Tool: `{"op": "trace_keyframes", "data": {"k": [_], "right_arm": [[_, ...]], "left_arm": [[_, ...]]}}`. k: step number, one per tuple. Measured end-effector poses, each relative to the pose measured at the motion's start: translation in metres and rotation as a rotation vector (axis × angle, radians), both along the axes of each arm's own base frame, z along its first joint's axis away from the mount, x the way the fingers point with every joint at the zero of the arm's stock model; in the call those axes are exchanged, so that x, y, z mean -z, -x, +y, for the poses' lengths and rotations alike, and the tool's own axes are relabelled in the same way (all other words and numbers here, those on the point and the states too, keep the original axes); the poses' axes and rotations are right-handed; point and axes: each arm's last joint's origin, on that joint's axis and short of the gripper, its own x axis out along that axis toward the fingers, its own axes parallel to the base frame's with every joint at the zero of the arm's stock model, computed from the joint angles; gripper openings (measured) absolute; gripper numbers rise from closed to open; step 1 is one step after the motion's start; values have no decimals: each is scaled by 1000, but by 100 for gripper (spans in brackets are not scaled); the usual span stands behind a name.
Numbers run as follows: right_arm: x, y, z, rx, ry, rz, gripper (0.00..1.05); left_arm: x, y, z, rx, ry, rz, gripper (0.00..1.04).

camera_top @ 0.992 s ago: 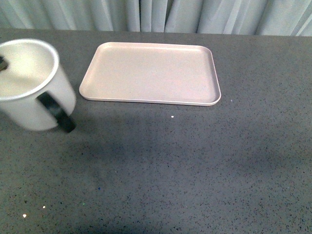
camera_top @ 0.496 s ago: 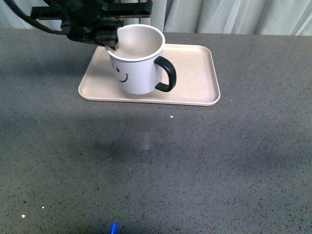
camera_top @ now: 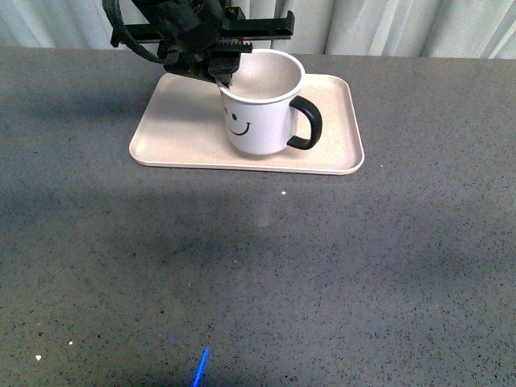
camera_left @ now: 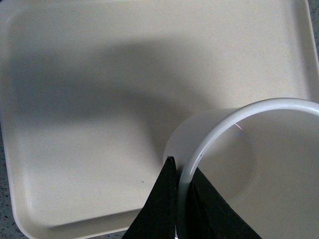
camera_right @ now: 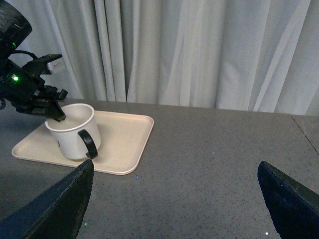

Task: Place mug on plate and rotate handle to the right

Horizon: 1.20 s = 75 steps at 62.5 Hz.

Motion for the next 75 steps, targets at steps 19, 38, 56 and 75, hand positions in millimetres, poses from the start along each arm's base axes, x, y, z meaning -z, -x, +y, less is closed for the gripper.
{"op": "trace_keyframes", "data": {"k": [19,38,56,75], "right_arm": [[0,0,0,0,0,0,95],[0,0,0,0,0,0,96],[0,0,0,0,0,0,95],[0,0,0,0,0,0,96]], "left_arm": [[9,-12,-6,79,-43,23,2],[13,-13,-12,126,-48,29,13],[-4,-6,-8,188,-41,-62,57],[-80,74,76,-300,-27,-909,56]]}}
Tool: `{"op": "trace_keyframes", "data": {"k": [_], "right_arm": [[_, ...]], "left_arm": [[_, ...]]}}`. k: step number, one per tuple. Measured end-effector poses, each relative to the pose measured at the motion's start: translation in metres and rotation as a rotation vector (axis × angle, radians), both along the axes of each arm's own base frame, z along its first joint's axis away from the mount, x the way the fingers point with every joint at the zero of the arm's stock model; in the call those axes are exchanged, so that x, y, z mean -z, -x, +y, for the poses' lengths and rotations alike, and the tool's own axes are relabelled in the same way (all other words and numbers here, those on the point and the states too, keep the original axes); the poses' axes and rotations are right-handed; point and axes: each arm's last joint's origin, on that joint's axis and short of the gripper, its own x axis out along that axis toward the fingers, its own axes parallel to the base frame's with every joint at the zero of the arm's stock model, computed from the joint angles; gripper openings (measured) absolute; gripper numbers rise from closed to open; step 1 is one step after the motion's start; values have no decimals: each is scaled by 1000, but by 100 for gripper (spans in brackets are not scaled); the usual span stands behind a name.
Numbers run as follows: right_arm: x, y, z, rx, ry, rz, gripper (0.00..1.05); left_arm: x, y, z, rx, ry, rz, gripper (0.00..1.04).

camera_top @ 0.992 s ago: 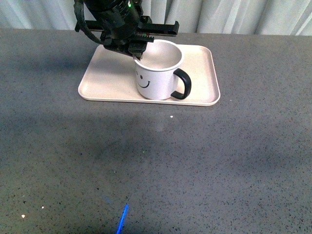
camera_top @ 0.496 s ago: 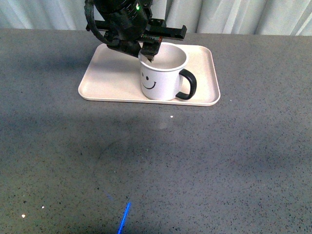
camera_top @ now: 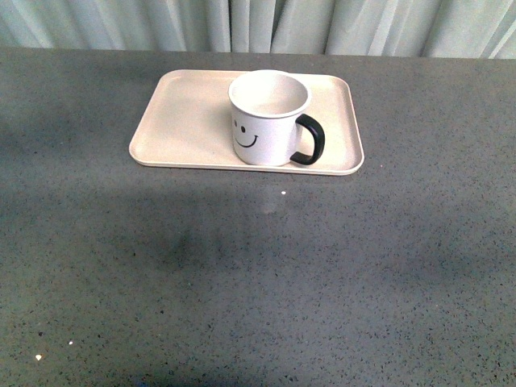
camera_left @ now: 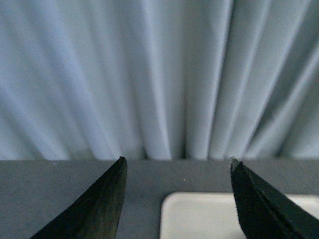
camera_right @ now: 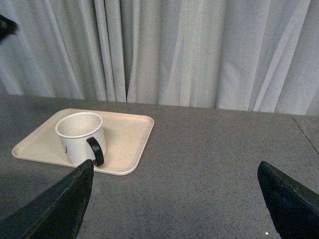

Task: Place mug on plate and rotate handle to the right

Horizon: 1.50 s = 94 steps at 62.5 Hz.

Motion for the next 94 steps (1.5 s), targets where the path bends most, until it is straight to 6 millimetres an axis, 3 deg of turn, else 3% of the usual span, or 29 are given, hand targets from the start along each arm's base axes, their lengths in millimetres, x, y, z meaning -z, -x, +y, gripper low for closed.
{"op": "trace_keyframes", "data": {"k": [3,8,15,47,56,94], "right_arm": [[0,0,0,0,0,0,96],[0,0,0,0,0,0,95],[0,0,0,0,0,0,95],[0,0,0,0,0,0,96],[0,0,0,0,0,0,95],[0,0,0,0,0,0,96]], "left_arm": [[16,28,24,-21,25,-58,42],[35,62,47,-17,20,-35,20],[43,88,62,-14,23,-31,1],[66,179,102,-18,24,-42,1],[74,193,113,-21,23,-17,1],[66,230,113,-17,23,-43,1]]}}
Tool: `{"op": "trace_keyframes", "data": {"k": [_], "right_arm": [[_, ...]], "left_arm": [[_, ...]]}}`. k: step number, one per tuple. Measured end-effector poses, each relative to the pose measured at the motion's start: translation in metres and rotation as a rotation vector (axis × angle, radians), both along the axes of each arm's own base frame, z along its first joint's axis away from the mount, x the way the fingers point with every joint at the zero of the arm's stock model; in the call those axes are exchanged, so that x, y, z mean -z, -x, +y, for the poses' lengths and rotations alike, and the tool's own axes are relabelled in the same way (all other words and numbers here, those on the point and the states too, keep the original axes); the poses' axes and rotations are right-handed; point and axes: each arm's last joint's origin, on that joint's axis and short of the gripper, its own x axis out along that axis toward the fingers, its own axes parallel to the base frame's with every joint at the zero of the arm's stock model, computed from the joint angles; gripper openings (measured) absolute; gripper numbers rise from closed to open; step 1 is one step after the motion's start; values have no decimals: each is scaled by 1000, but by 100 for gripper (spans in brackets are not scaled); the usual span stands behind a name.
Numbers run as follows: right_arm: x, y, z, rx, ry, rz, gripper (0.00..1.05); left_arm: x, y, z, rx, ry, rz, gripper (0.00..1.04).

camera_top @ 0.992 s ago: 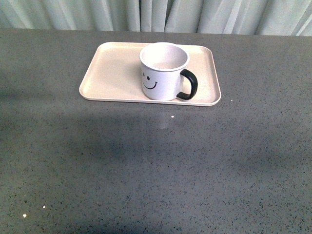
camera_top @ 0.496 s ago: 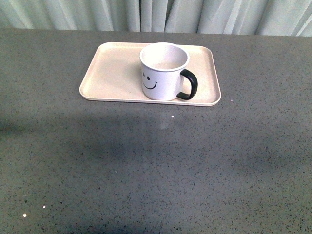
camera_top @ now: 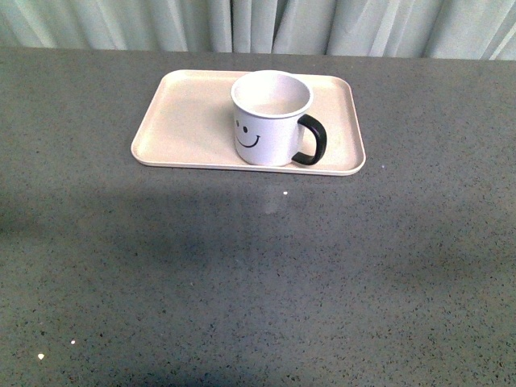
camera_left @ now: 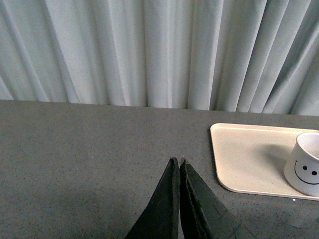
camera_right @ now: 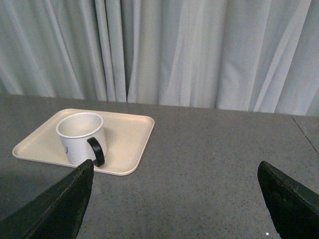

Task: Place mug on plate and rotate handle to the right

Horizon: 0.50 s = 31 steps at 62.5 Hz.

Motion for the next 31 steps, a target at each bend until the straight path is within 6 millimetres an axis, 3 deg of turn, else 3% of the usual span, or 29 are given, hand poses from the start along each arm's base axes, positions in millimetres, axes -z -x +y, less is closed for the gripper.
{"op": "trace_keyframes", "data": {"k": [31], "right_arm": [[0,0,0,0,0,0,96]], "left_arm": [[-2,17,0,0,0,-8,1]]}}
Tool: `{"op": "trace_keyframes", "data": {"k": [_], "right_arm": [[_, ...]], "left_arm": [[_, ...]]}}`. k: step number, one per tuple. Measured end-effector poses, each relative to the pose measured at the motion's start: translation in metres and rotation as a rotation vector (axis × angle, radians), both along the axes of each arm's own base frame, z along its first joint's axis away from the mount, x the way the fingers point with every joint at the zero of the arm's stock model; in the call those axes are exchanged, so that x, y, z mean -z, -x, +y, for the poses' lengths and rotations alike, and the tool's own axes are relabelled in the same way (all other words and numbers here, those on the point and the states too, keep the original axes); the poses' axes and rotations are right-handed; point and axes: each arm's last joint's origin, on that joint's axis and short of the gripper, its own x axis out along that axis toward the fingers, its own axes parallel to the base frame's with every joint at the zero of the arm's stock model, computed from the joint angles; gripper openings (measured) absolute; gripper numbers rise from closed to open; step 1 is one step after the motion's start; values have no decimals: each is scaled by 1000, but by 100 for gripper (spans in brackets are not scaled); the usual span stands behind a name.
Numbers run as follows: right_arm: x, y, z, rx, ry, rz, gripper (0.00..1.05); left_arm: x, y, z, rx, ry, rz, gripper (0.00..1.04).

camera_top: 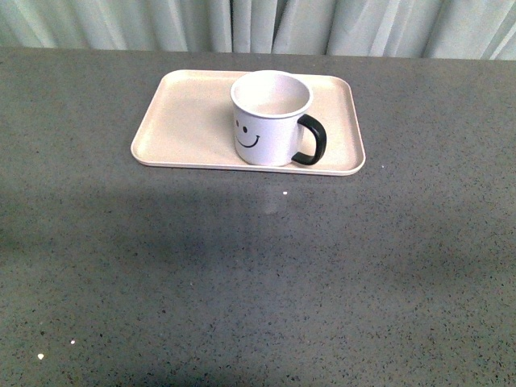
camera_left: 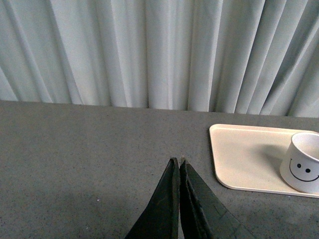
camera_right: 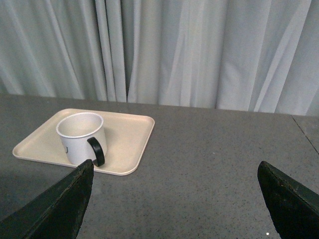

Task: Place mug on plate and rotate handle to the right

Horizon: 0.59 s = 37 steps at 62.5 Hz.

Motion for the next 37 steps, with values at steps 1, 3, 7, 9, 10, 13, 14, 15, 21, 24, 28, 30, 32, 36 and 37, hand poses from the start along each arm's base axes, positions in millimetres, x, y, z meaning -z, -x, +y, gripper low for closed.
{"op": "trace_keyframes", "data": {"k": [1,3,7,9,10,13,14,15,21,24,28,30,32,36,37], "right_arm": [[0,0,0,0,0,0,96],[0,0,0,0,0,0,96],[0,0,0,0,0,0,95],[0,0,0,0,0,0,95],[0,0,0,0,0,0,95],[0,0,0,0,0,0,96],[0,0,0,0,0,0,96],[0,0,0,0,0,0,95],[0,0,0,0,0,0,96],[0,0,0,0,0,0,95],[0,0,0,0,0,0,96],[0,0,0,0,0,0,96],[0,0,0,0,0,0,95],[0,0,0,0,0,0,95],[0,0,0,0,0,0,95]], "left_arm": [[0,0,0,0,0,0,1],[0,1,0,0,0,0,1],[0,2,0,0,0,-1,1],[0,3,0,0,0,0,1],[0,3,0,0,0,2,1],[0,4,0,0,0,0,1],[1,5,0,0,0,0,1],[1,6,0,0,0,4,1],[4,14,0,0,0,17,1],[4,14,0,0,0,14,1],[4,15,0,-1,0,19,1],[4,15,0,-1,0,19,1],[4,15,0,-1,0,19,1],[4,15,0,-1,0,18,5],[4,15,0,-1,1,18,9]]}}
